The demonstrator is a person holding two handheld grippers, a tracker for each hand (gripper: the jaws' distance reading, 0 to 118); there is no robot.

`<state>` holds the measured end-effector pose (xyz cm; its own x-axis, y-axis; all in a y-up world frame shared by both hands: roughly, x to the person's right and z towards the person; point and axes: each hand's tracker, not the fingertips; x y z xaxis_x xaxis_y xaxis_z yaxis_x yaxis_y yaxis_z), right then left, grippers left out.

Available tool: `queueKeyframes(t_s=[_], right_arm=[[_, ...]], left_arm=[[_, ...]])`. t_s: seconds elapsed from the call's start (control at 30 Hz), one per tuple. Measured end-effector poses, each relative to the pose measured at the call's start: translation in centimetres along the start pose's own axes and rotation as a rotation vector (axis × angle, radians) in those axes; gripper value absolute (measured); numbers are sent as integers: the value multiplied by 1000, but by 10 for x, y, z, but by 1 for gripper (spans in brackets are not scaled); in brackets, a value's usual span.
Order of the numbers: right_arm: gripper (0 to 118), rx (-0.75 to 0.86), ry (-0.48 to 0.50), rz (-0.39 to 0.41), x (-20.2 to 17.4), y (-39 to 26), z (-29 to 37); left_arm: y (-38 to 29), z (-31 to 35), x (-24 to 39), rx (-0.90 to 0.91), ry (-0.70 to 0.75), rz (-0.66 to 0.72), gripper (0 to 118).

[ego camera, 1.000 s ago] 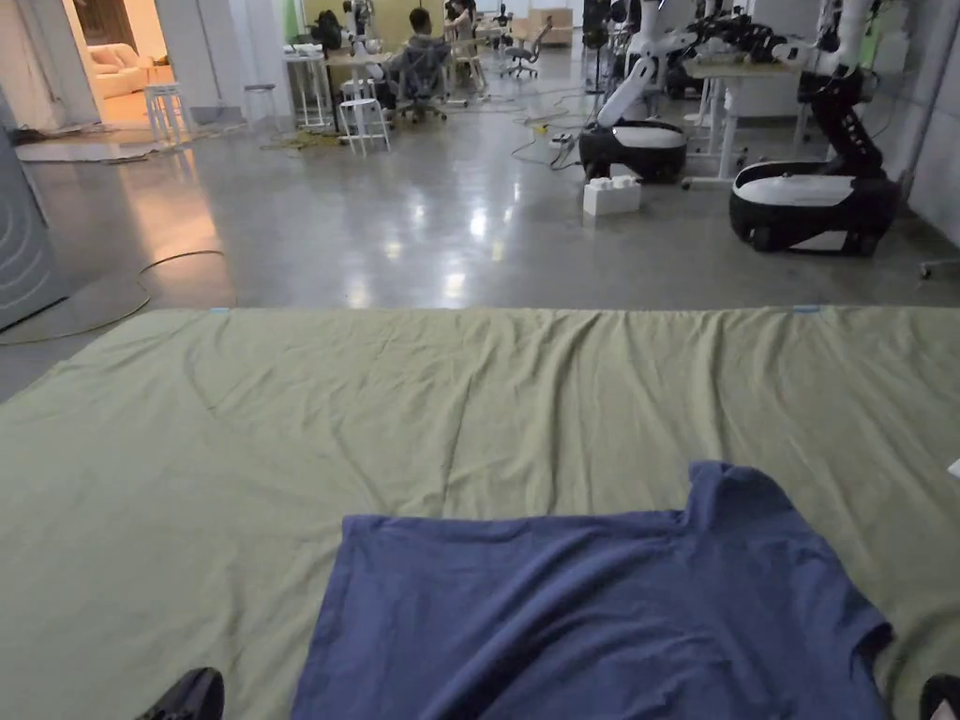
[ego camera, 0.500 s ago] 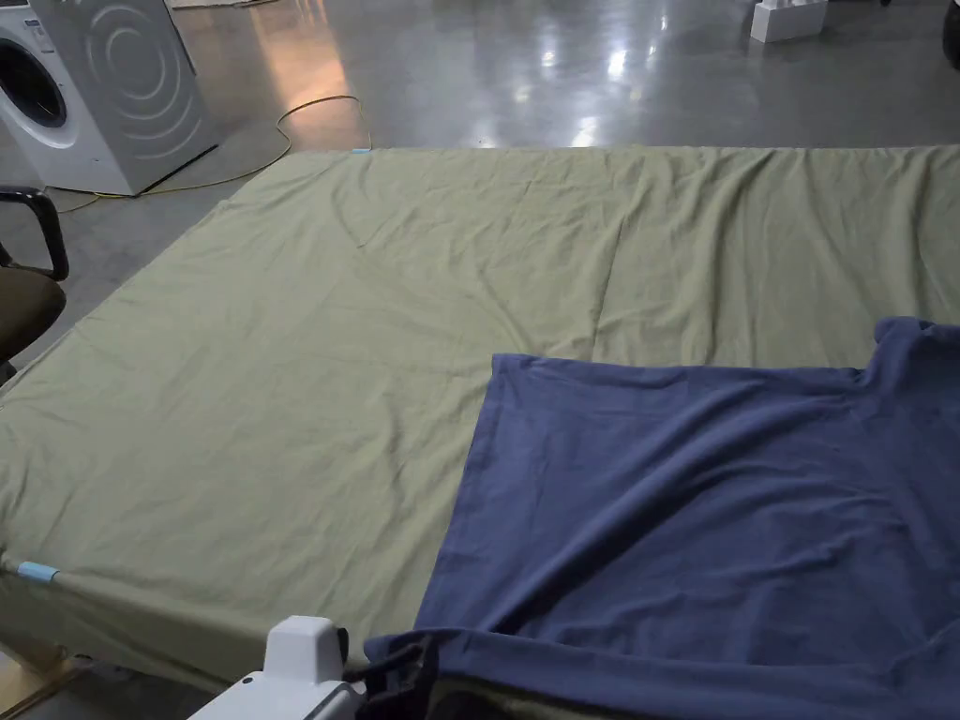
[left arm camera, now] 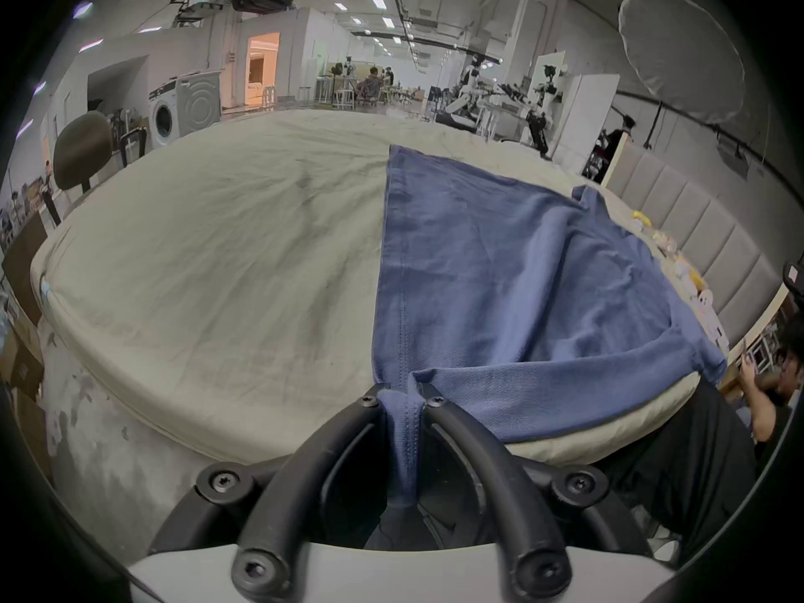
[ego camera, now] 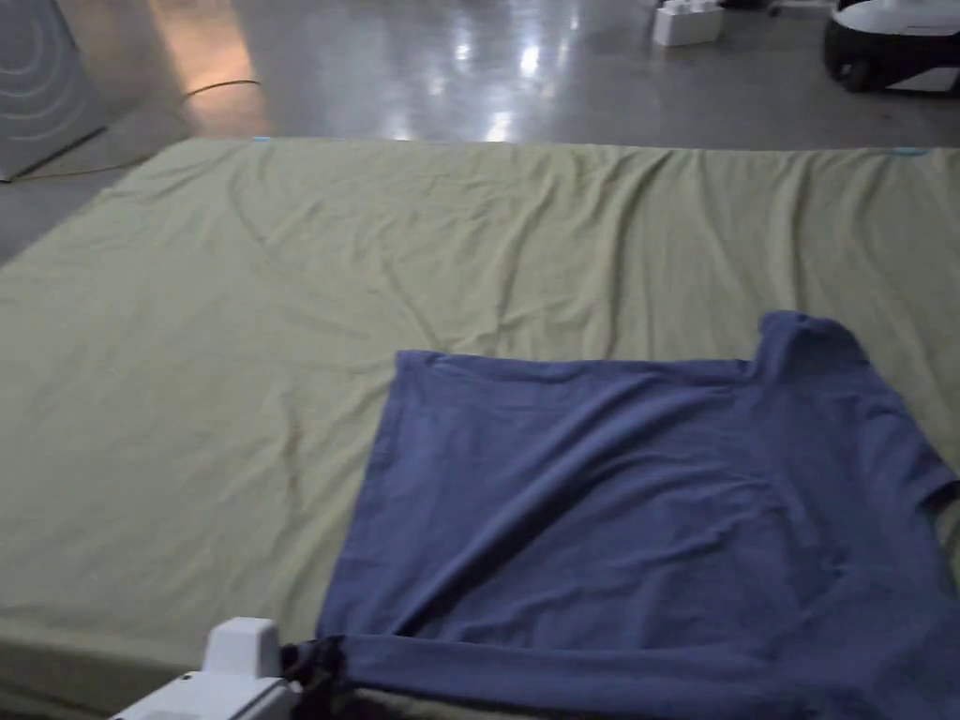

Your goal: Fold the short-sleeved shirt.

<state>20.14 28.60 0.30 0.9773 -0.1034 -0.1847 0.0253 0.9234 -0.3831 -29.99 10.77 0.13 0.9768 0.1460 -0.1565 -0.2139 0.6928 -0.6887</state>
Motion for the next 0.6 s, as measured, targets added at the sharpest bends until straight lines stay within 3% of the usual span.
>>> queueKeyframes(t_s=[0.13,0.17,0.27,0.43,0.6], right_arm=[[3,-52,-102,-11,25,-7,-12],[12,-81,-120,-23,47,-21,-22],[65,-220,-106,-64,76,-42,-48],[80,-378,-73,-212,111,-83,-80],[80,-461,-73,-168,110,-105,-100]], left_arm=[[9,-7,9,-83,38,-136,11],[11,-9,10,-87,36,-123,11],[12,-13,9,-99,39,-106,11],[12,-13,16,-103,58,-134,11],[15,-13,15,-118,64,-126,11]])
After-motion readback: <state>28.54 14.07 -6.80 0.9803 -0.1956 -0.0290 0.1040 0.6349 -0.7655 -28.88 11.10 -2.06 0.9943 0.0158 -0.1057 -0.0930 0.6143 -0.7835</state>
